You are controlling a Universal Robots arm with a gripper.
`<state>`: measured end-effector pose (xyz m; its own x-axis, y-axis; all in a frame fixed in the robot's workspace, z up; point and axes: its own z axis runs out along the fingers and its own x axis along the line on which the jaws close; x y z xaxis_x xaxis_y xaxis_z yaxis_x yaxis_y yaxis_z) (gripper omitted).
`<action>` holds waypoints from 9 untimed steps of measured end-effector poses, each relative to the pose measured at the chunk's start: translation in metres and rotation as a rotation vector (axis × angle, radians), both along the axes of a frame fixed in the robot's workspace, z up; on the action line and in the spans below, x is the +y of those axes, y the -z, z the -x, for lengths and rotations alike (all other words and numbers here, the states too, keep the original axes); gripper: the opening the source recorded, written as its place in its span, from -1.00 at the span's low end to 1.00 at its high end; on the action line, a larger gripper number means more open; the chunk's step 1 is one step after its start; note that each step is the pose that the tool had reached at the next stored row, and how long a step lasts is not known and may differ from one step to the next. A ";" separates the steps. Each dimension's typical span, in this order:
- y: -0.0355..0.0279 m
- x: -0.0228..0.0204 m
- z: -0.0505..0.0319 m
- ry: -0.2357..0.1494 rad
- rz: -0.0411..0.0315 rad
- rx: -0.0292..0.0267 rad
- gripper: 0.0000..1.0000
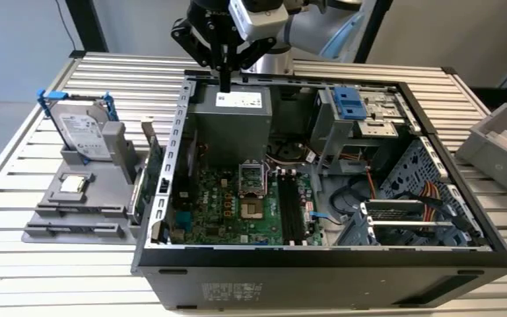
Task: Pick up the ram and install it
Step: 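Reach for the ram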
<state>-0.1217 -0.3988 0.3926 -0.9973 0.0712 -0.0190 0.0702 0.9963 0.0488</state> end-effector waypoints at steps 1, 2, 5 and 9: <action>0.0000 0.0000 0.0002 0.000 0.0000 0.0000 -1.00; 0.0000 0.0000 0.0005 0.000 0.0000 0.0000 -1.00; 0.0000 0.0000 0.0010 0.000 -0.0001 0.0003 -1.00; 0.0001 -0.0001 0.0033 0.000 -0.0002 0.0004 -1.00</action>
